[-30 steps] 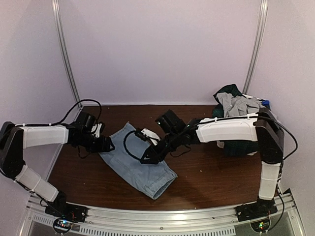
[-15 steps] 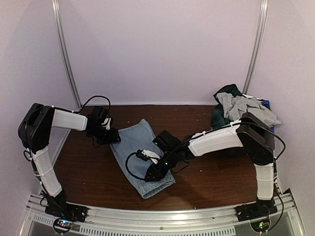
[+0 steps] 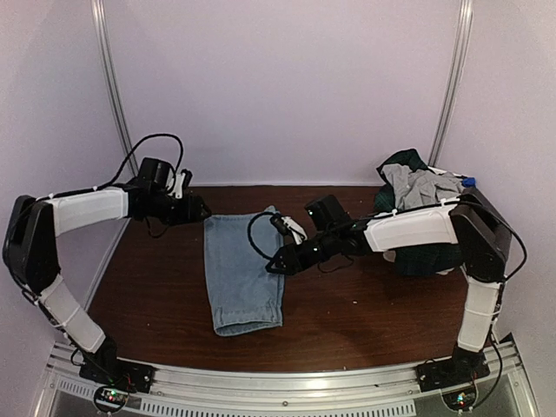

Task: Fold and stack the mixed laundry pile
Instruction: Rotate the rectangle-folded skirt at the center of the board, then smooth out the rectangle-folded skirt at the center of the board.

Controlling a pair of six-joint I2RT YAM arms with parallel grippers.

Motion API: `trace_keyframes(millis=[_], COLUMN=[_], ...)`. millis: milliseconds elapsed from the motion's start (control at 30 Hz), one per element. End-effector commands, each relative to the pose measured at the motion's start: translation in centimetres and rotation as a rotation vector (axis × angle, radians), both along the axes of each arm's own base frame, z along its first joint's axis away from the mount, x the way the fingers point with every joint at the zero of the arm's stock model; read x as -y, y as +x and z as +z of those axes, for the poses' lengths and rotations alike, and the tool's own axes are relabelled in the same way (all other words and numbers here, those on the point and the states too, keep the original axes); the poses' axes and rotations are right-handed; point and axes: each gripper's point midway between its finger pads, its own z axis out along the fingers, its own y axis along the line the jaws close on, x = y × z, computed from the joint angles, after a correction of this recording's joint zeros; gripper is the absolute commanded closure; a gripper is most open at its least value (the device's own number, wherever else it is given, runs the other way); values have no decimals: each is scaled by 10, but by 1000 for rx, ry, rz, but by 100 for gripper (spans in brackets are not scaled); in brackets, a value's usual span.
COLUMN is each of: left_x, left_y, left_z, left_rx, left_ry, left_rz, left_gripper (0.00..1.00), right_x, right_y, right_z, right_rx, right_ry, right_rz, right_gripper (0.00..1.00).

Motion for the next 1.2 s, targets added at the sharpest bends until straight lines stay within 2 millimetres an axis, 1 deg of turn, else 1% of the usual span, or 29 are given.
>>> trace_keyframes(millis=[0, 67, 167, 333, 367, 433, 500, 567, 667, 733, 800, 967, 1067, 1133, 1167], left_x=[19, 26, 33, 55, 58, 63, 64, 66, 72, 76, 80, 85, 86, 85, 83], left_y=[-65, -93, -130, -183, -195, -211, -221, -227, -231, -233, -235, -241, -243, -244, -244], left_z=[15, 8, -10, -19, -25, -32, -45, -54, -62, -68, -75, -98, -108, -113, -115], left_rx=[55, 47, 15, 3, -7, -29, -57, -72, -82, -87, -92, -130, -145, -153, -156], left_ry=[-91, -72, -19, -92, -96, -127, -131, -135, -122, -103, -99, -61, -39, -31, -24], left_rz=[-97, -138, -170, -286, -308, -337, -342, -354, -366, -378, -389, -405, -408, -404, -399], left_gripper=[25, 26, 29, 40, 43, 48, 51, 53, 53, 53, 53, 54, 54, 54, 55], right_x=[26, 33, 33, 26, 24, 21, 21, 22, 24, 22, 20, 17, 18, 19, 19], right_y=[12, 12, 1, -19, -24, -31, -35, -38, -43, -47, -50, -48, -47, -47, -47], right_z=[-8, -13, -20, -26, -28, -30, -35, -41, -48, -49, -55, -67, -70, -72, -71], right_rx=[-87, -124, -196, -264, -278, -301, -321, -341, -361, -369, -384, -400, -401, -402, -400], right_ry=[25, 20, 30, 40, 37, 32, 22, 11, -7, -6, -18, -41, -51, -58, -57], right_rz=[-126, -157, -153, -127, -118, -110, -120, -126, -132, -125, -117, -126, -136, -141, -143], right_gripper=[53, 53, 55, 55, 54, 53, 52, 52, 52, 53, 52, 49, 48, 52, 56])
